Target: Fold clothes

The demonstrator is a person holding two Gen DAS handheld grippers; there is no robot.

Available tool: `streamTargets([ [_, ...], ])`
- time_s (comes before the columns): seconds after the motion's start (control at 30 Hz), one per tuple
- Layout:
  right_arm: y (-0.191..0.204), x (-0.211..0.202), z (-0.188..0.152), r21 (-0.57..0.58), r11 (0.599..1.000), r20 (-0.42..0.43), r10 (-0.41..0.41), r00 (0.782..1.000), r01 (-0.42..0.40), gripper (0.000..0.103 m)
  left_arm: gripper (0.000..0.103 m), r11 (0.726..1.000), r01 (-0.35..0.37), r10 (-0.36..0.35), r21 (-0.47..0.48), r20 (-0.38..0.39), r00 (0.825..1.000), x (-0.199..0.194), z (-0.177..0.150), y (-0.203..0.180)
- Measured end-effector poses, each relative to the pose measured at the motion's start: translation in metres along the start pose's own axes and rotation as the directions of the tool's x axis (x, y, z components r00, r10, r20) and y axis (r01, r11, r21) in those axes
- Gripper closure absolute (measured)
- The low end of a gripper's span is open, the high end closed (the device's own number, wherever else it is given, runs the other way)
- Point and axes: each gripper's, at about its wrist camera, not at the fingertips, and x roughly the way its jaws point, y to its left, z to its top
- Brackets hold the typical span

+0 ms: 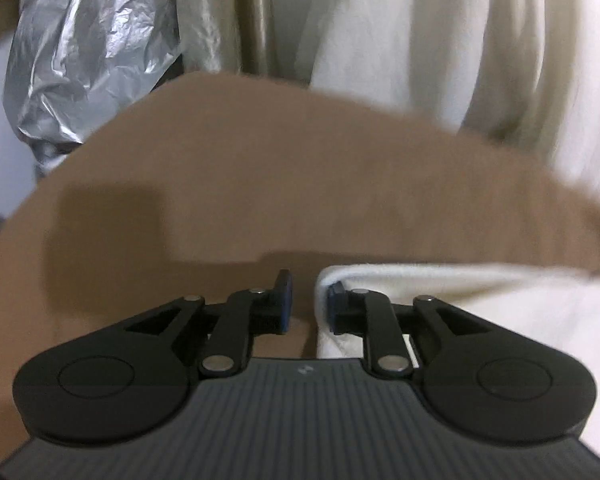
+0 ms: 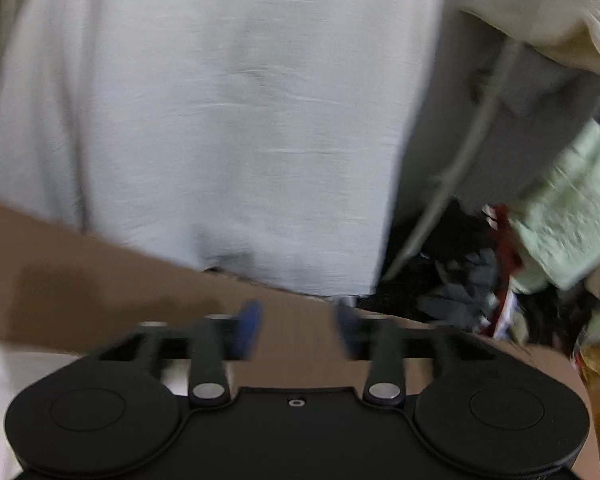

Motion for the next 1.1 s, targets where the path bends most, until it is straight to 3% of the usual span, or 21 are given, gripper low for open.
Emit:
streamTargets([
  [0.1, -0.015, 0.010, -0.002, 0.076, 0.996, -0.024, 0.050, 0.998, -0.048, 0.046, 0.074, 0.997, 0.078, -0.079, 0.015, 0.083, 0.993, -0.018, -0.005, 0.007],
  [0.2, -0.030, 0.019, -0.004, 0.152, 0.984, -0.045, 0.102, 0.994, -0.094, 0.046, 0.055, 0.992, 0.125, -0.123, -0.029, 0.079, 0.989, -0.016, -0.010, 0.023],
  [0.3, -0.037, 0.023, -0.018, 0.184, 0.972, -0.078, 0.162, 0.984, -0.145, 0.046, 0.056, 0.960, 0.234, -0.247, -0.156, -0.067, 0.967, 0.011, -0.001, 0.053],
  [0.37, -0.039, 0.025, -0.026, 0.195, 0.962, -0.095, 0.212, 0.973, -0.191, 0.046, 0.055, 0.981, 0.192, -0.195, -0.032, -0.160, 0.968, 0.016, 0.005, 0.054],
  [0.5, -0.032, 0.030, -0.044, 0.193, 0.945, -0.139, 0.293, 0.946, -0.264, 0.046, 0.053, 0.953, 0.273, -0.262, 0.134, -0.091, 0.961, -0.024, 0.000, 0.045],
  [0.6, -0.020, 0.043, -0.058, 0.185, 0.944, -0.177, 0.304, 0.936, -0.272, 0.042, 0.046, 0.921, 0.340, -0.344, 0.189, -0.010, 0.939, -0.053, -0.002, 0.045],
  [0.63, -0.015, 0.049, -0.062, 0.177, 0.948, -0.189, 0.298, 0.936, -0.266, 0.036, 0.043, 0.915, 0.360, -0.369, 0.183, 0.019, 0.929, -0.060, -0.003, 0.047],
  [0.7, 0.004, 0.055, -0.067, 0.075, 0.974, -0.167, 0.225, 0.960, -0.216, 0.033, 0.043, 0.902, 0.399, -0.414, 0.166, 0.070, 0.908, -0.071, -0.006, 0.053],
  [0.73, 0.013, 0.058, -0.069, 0.025, 0.982, -0.152, 0.190, 0.970, -0.188, 0.035, 0.043, 0.898, 0.417, -0.430, 0.138, 0.079, 0.899, -0.073, -0.008, 0.057],
  [0.8, 0.031, 0.053, -0.066, -0.078, 0.985, -0.095, 0.145, 0.985, -0.153, 0.099, 0.043, 0.889, 0.449, -0.456, 0.085, 0.097, 0.885, -0.077, -0.012, 0.067],
  [0.87, 0.037, 0.036, -0.054, -0.103, 0.991, 0.022, 0.088, 0.996, -0.085, 0.097, 0.043, 0.884, 0.456, -0.465, 0.099, 0.095, 0.880, -0.077, -0.017, 0.071],
  [0.9, 0.039, 0.026, -0.047, -0.105, 0.993, 0.086, 0.055, 0.995, -0.046, 0.097, 0.043, 0.881, 0.455, -0.468, 0.130, 0.091, 0.879, -0.077, -0.019, 0.071],
  [0.97, 0.038, 0.024, -0.038, -0.101, 0.995, 0.097, 0.005, 0.995, 0.005, 0.097, 0.034, 0.875, 0.419, -0.445, 0.243, 0.065, 0.893, -0.069, -0.026, 0.060],
  [1.03, 0.043, 0.031, -0.038, -0.144, 0.989, 0.042, -0.022, 0.999, 0.028, 0.096, 0.018, 0.873, 0.367, -0.395, 0.322, 0.024, 0.919, -0.058, -0.038, 0.043],
  [1.1, 0.051, 0.035, -0.042, -0.201, 0.979, 0.013, -0.038, 0.999, 0.040, 0.096, 0.017, 0.889, 0.314, -0.324, 0.334, -0.028, 0.946, -0.038, -0.050, 0.025],
])
